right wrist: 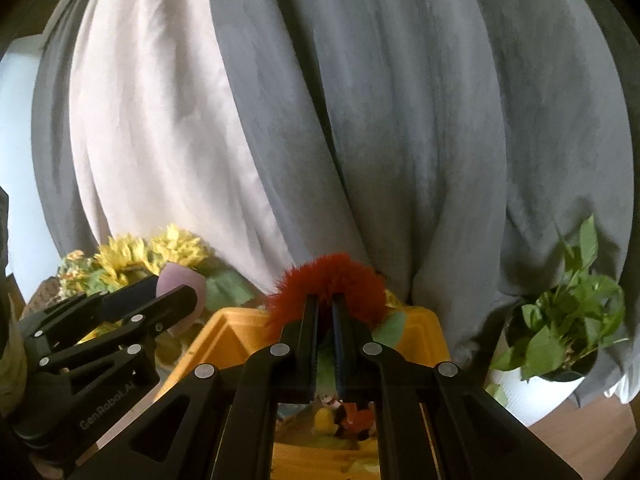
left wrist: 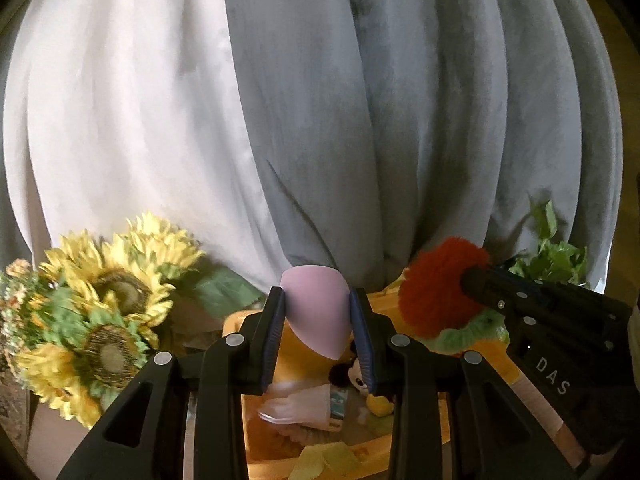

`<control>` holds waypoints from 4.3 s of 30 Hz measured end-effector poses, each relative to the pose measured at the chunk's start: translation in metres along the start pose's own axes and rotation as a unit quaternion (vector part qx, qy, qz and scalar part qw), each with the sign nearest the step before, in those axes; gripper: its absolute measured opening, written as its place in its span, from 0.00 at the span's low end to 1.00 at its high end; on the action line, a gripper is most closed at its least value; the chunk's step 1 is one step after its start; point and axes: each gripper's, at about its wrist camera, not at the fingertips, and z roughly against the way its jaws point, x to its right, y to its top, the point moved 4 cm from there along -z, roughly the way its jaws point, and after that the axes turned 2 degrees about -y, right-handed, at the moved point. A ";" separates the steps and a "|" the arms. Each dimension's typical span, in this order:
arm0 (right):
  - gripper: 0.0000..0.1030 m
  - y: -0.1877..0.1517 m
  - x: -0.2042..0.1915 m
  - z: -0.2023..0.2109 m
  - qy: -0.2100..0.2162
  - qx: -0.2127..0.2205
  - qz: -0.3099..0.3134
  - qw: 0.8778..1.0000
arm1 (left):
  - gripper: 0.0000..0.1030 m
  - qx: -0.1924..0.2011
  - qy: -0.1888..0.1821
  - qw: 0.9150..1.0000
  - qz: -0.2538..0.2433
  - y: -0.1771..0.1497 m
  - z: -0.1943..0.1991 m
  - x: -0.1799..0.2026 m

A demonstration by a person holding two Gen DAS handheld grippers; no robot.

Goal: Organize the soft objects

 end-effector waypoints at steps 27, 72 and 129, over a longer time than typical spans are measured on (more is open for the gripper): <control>0.41 -0.052 0.025 -0.054 -0.025 -0.106 -0.037 0.993 | 0.61 -0.088 0.025 0.995 0.026 -0.050 -0.032 -0.009; 0.82 -0.069 -0.028 0.233 -0.113 0.006 -0.025 0.993 | 0.93 0.032 0.112 0.993 0.004 -0.081 0.267 0.017; 0.82 -0.131 -0.036 0.404 -0.103 0.028 -0.019 0.994 | 0.95 0.080 0.096 0.992 0.001 -0.140 0.429 0.073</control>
